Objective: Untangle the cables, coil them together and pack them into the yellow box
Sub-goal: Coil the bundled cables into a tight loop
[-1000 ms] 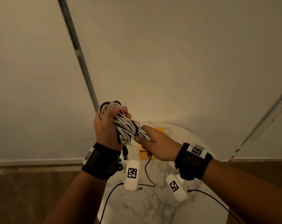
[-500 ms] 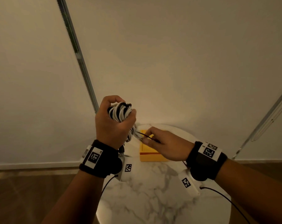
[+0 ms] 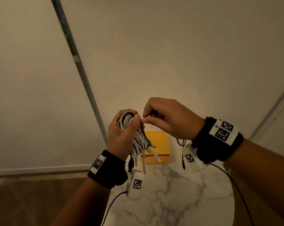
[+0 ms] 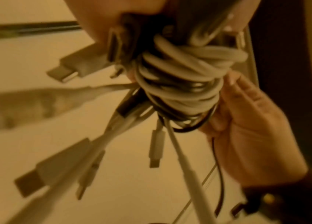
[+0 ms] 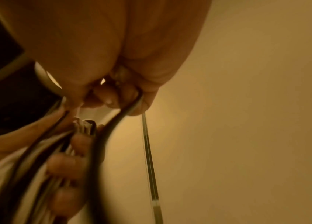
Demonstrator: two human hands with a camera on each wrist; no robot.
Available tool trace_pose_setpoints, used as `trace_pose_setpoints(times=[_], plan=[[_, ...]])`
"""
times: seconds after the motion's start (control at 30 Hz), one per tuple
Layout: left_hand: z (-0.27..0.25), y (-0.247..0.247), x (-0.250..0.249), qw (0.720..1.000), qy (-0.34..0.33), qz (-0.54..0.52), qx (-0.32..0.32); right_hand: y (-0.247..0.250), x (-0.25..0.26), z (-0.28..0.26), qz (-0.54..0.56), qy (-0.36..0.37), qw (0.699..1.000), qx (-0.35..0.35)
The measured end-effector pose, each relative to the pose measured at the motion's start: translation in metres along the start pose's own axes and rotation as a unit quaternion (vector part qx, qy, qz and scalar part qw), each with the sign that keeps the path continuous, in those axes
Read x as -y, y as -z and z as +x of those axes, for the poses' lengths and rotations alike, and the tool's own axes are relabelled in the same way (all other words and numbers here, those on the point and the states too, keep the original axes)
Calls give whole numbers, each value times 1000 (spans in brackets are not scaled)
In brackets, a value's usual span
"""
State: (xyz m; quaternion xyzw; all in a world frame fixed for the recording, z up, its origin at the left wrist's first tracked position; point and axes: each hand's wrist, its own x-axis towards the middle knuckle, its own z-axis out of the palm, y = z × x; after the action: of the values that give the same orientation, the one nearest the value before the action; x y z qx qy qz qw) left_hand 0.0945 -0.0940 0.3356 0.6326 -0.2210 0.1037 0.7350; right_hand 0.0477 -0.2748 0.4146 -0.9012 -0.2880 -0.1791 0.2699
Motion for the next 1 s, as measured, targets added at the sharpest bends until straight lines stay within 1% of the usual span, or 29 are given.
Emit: trace_pose_setpoints(times=[0.07, 0.13, 0.17, 0.23, 0.33, 0.43, 0.5, 0.57, 0.7, 0.77, 0.83, 0.93, 1.0], plan=[[-2, 0, 0, 998, 31, -53, 27, -7, -5, -3, 57, -47, 996, -46], [-4, 0, 0, 993, 44, -86, 61, -13, -10, -5, 107, -74, 989, -67], [-4, -1, 1, 991, 53, -104, 70, -16, -12, -5, 129, -82, 986, -73], [-4, -2, 0, 985, 62, -148, 66, -25, -16, -6, 168, -102, 977, -81], [-1, -3, -6, 966, 92, -240, 18, -46, -25, -17, 214, -151, 963, -67], [9, 8, -11, 955, 103, -273, -59, -63, -33, -37, 190, -179, 965, -25], [14, 16, -9, 952, 103, -267, -106, -66, -33, -48, 140, -169, 976, 8], [14, 19, -4, 952, 107, -254, -134, -65, -27, -49, 89, -151, 984, 30], [6, 8, 0, 955, 108, -246, -129, -63, -11, -34, 1, -153, 988, 36], [2, -1, -3, 956, 102, -248, -119, -63, -8, -28, -32, -137, 990, 31], [1, -5, -6, 955, 99, -258, -112, -64, -5, -26, 2, -127, 991, 31], [-1, -7, -7, 946, 123, -279, -106, -67, -2, -24, 73, -122, 990, 19], [-4, -10, -7, 948, 134, -268, -111, -69, -1, -24, 70, -120, 990, 6]])
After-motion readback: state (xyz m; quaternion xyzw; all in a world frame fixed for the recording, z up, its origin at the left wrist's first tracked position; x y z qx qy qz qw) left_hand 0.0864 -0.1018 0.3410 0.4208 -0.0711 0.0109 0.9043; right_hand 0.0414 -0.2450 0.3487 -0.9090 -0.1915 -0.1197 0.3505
